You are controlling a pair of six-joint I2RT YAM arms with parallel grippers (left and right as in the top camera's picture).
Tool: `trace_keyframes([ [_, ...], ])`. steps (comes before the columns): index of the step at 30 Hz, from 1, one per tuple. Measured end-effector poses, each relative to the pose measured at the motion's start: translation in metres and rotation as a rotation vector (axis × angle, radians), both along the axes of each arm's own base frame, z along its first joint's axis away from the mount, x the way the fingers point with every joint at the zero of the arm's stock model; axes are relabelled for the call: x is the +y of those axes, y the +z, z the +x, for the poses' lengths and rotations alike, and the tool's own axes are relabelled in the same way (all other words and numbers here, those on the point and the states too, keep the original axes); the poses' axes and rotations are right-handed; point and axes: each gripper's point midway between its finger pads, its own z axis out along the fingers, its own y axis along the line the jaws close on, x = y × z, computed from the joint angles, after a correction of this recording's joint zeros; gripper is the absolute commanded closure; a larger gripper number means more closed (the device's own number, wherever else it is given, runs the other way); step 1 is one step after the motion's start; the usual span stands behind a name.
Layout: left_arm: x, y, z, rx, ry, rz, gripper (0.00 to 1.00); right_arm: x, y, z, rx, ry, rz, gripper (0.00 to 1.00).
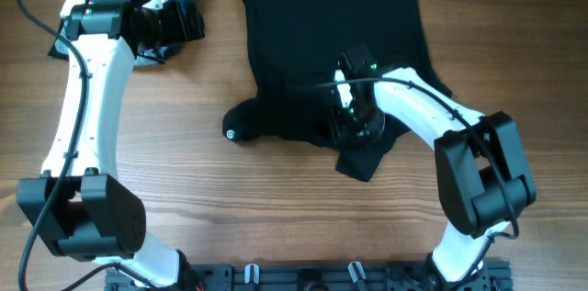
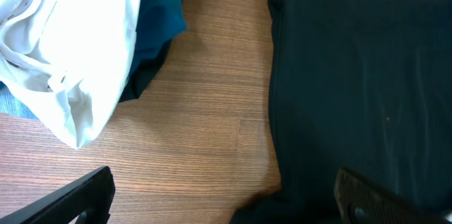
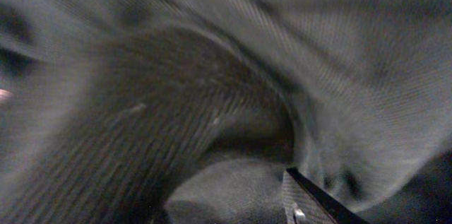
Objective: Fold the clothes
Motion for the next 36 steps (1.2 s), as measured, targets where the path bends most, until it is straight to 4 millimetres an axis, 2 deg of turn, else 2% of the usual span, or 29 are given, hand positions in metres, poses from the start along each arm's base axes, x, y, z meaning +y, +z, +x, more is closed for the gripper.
trace_keyframes([
  [1,0.0,0.0,0.0,0.0,0.0,0.0,0.0,-0.002,-0.004,-0.005,0.014,-0.009,-0.002,0.44],
  [6,0.0,0.0,0.0,0.0,0.0,0.0,0.0,0.0,-0.005,-0.004,-0.007,-0.059,0.007,0.41],
  [10,0.0,0.0,0.0,0.0,0.0,0.0,0.0,-0.003,-0.005,0.001,-0.036,-0.101,-0.005,0.4],
  [12,0.0,0.0,0.0,0.0,0.0,0.0,0.0,-0.012,-0.006,0.01,-0.055,-0.144,-0.003,0.4],
  [15,0.0,0.0,0.0,0.0,0.0,-0.001,0.0,-0.05,-0.005,0.034,-0.082,-0.272,0.001,0.4],
  [18,-0.001,0.0,0.001,-0.004,-0.003,-0.002,0.0,-0.097,-0.004,0.055,-0.118,-0.413,0.001,0.4],
  [19,-0.003,0.001,0.002,-0.008,-0.007,-0.004,0.0,-0.119,-0.004,0.063,-0.138,-0.473,0.001,0.4],
  [21,-0.008,-0.001,0.005,-0.014,-0.019,-0.004,0.0,-0.149,-0.003,0.07,-0.157,-0.546,-0.006,0.39],
  [22,-0.013,-0.004,0.009,-0.016,-0.03,-0.004,0.0,-0.168,-0.003,0.071,-0.163,-0.584,-0.013,0.39],
  [24,-0.026,-0.015,0.014,-0.005,-0.058,-0.008,0.0,-0.191,-0.004,0.07,-0.168,-0.627,-0.026,0.37],
  [25,-0.038,-0.025,0.022,-0.009,-0.082,-0.009,0.0,-0.209,-0.003,0.068,-0.171,-0.663,-0.031,0.34],
  [28,-0.074,-0.053,0.051,-0.056,-0.152,-0.014,0.0,-0.24,-0.003,0.064,-0.177,-0.73,-0.031,0.3],
  [30,-0.109,-0.079,0.072,-0.095,-0.211,-0.018,0.0,-0.261,-0.002,0.058,-0.173,-0.774,-0.011,0.28],
  [33,-0.15,-0.119,0.08,-0.095,-0.281,-0.024,0.0,-0.282,0.0,0.041,-0.127,-0.83,0.006,0.23],
  [34,-0.16,-0.131,0.078,-0.081,-0.3,-0.023,0.0,-0.286,0.003,0.034,-0.096,-0.842,0.004,0.21],
  [35,-0.173,-0.148,0.073,-0.054,-0.324,-0.021,0.0,-0.288,0.007,0.034,-0.089,-0.842,0.004,0.21],
  [36,-0.179,-0.156,0.068,-0.034,-0.337,-0.019,0.01,-0.288,0.013,0.036,-0.088,-0.84,0.004,0.2],
])
